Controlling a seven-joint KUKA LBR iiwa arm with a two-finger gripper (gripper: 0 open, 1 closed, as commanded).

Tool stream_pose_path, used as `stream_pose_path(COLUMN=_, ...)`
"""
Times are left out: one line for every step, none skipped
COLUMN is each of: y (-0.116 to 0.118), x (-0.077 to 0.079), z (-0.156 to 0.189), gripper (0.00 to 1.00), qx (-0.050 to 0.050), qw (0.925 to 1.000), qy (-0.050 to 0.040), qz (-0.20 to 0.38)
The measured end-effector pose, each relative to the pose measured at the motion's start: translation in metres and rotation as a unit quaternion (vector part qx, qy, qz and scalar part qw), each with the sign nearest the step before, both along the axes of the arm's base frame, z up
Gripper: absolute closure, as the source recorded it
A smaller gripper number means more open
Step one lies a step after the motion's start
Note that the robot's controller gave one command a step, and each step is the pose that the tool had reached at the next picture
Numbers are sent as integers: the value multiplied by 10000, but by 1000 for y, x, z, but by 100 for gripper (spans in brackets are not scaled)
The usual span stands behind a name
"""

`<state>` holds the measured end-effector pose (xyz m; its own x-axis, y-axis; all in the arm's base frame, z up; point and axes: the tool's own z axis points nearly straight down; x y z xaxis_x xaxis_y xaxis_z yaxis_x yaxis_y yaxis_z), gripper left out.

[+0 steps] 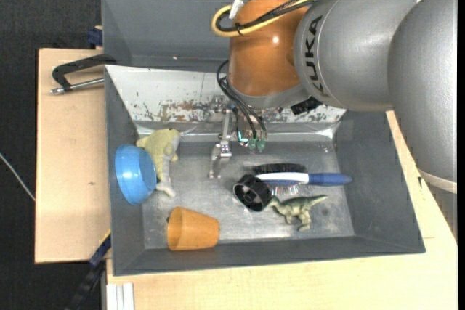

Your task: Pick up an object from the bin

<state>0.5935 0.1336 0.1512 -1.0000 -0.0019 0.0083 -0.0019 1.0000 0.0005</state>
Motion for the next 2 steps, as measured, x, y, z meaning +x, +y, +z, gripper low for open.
stream_pose_path(y=-50, x=-86, z=-21, gripper=0, qx=-12, qw=9936, qy=-9, qz=-1125)
stream_pose_path(y=-106, x=-70, z=-73, gripper=0, qx=74, qw=9981, qy=-134, qz=-601)
